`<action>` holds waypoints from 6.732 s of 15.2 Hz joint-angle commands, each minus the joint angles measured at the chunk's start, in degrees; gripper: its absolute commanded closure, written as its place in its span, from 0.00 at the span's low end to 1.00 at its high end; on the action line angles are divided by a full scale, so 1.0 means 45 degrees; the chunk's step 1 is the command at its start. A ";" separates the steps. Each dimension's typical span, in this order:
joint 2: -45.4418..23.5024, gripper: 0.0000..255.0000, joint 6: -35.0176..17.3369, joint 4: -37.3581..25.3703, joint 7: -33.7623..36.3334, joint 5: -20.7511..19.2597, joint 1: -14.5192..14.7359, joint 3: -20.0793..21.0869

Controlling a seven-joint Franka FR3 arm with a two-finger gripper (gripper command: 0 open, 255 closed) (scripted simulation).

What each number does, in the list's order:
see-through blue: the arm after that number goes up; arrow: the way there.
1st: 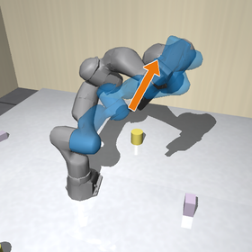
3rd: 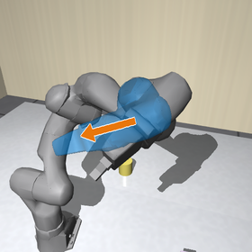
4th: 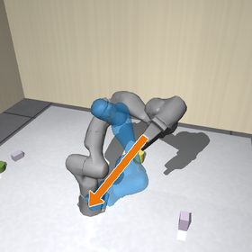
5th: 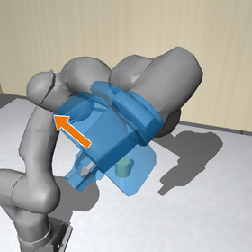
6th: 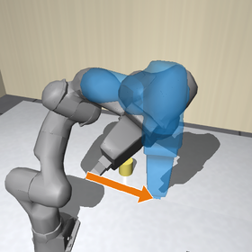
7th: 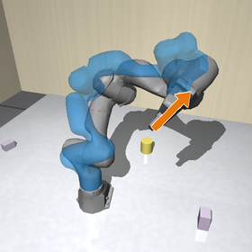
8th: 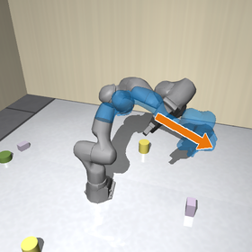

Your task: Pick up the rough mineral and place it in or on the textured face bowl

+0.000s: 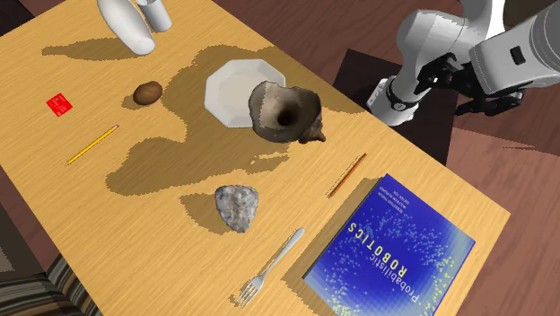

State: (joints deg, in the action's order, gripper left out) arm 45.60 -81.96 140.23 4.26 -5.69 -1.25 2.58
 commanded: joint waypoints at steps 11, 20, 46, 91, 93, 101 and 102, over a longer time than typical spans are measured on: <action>-0.3760 0.00 -0.3617 -0.1512 0.1072 0.0928 -0.1374 -0.1830; -0.7101 0.00 -0.5967 -0.3501 0.1236 0.2811 -0.2166 -0.3558; -1.4735 0.00 -0.8425 -0.8537 -0.0172 1.0640 -0.4807 -0.5454; -1.7625 1.00 -0.5359 -1.2409 0.1665 1.1420 -0.6122 -0.5287; -1.7625 1.00 -0.5359 -1.2409 0.1665 1.1420 -0.6122 -0.5287; -1.7559 1.00 -0.5260 -1.2469 0.1741 1.1378 -0.6119 -0.5307; -1.7495 1.00 -0.5159 -1.2533 0.1818 1.1337 -0.6119 -0.5326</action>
State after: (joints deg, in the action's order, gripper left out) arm -33.43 -105.46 83.89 12.24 45.46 -28.82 -21.32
